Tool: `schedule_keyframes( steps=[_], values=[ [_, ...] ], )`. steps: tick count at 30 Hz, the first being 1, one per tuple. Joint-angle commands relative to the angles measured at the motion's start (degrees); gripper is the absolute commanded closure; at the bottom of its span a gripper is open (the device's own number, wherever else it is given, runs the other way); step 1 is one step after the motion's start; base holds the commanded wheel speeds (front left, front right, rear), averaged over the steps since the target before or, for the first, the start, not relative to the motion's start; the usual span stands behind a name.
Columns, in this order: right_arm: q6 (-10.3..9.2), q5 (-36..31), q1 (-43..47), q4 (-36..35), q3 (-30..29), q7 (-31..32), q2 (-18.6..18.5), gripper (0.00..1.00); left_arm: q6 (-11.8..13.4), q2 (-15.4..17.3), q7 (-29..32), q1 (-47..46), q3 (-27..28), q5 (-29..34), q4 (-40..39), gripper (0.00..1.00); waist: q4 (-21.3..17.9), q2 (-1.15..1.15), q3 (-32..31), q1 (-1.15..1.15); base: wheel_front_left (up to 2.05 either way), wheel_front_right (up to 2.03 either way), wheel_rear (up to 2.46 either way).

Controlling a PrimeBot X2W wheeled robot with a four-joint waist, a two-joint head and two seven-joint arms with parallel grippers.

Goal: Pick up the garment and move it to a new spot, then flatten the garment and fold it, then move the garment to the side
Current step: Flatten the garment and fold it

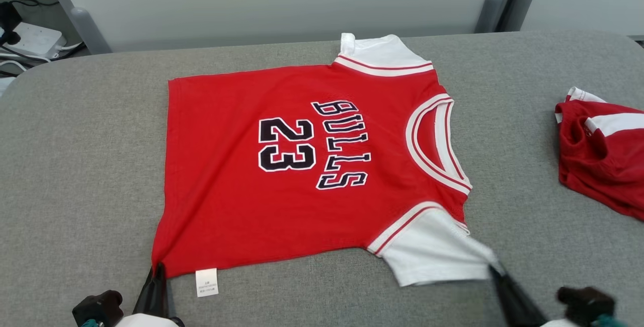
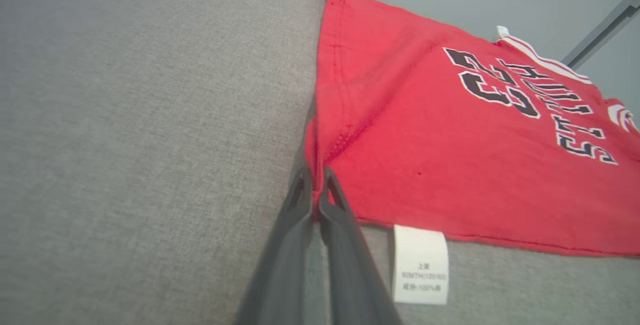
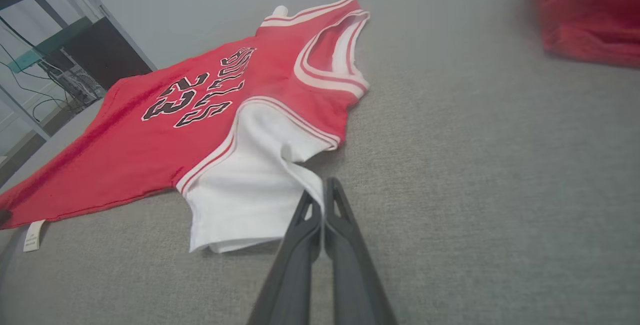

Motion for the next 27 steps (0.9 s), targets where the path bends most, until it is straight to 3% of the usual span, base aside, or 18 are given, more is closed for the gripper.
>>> schedule_keyframes(
  steps=[1, 5, 12, 17, 27],
  values=[
    [0.23, 2.15, -2.30, -1.34, 0.76, 0.15, -3.51, 1.00, -0.32, 0.51, -0.60, -2.04, 2.13, 0.29, -1.36, 1.00, 0.09, 0.00, -0.10, 0.00, 0.00, 0.00, 0.00],
    [0.23, 9.56, -4.69, 1.77, 4.18, -1.47, -11.26, 1.00, -0.87, 0.51, -0.60, -1.90, 2.73, 2.39, -1.30, 1.00, 0.68, 0.00, -0.73, 0.00, 0.00, 0.00, 0.00],
    [0.23, 14.22, -7.83, 6.50, 12.06, -4.46, -14.99, 1.00, -2.34, 0.51, -0.60, -2.05, 2.81, 3.68, -0.60, 1.00, 0.99, 0.00, -1.97, 0.00, 0.00, 0.00, 0.00],
    [0.23, 15.74, -10.14, 7.62, 14.84, -4.92, -15.96, 1.00, -2.81, 0.51, -0.60, -2.04, 2.31, 3.60, -1.64, 1.00, 1.00, 0.00, -2.55, 0.00, 0.00, 0.00, 0.00],
    [0.23, 12.18, -9.60, 3.66, 10.59, -4.95, -14.19, 1.00, -2.31, 0.51, -0.60, -1.05, 1.10, 3.91, -2.79, 1.00, 1.10, 0.00, -3.25, 0.00, 0.00, 0.00, 0.00]
  ],
)
